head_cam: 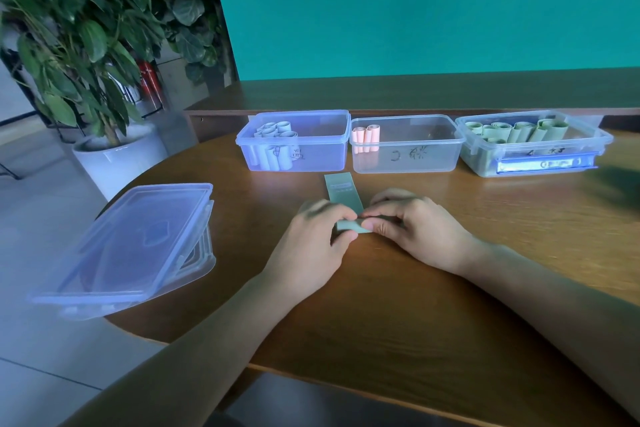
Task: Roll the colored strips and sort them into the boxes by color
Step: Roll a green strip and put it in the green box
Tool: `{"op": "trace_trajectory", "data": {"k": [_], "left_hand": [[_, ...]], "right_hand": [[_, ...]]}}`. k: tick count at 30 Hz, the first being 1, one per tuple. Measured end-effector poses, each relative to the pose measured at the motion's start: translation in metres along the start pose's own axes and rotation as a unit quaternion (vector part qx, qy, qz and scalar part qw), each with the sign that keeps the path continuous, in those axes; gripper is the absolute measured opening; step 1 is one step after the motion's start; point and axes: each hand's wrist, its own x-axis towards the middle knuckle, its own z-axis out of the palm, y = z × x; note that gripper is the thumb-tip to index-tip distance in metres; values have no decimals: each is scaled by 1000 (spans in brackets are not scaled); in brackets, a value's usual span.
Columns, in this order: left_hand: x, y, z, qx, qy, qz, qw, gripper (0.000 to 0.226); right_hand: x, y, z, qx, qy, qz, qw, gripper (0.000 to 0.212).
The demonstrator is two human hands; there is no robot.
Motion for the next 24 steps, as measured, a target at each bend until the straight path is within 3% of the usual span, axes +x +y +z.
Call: {"op": "trace_trajectory", "data": {"k": [8,14,24], "left_hand": [[4,-2,2,-13,-7,-28,999,23],[8,-2,4,-4,-5,-36,999,29],[13,-3,6,11,-5,1,1000,34]], "right_hand": [[0,-5,-3,-54,-41,21,998,47],[-1,-3,-2,-44,-14,24,999,25],[9,3,-2,-48,-18,43,998,28]]}}
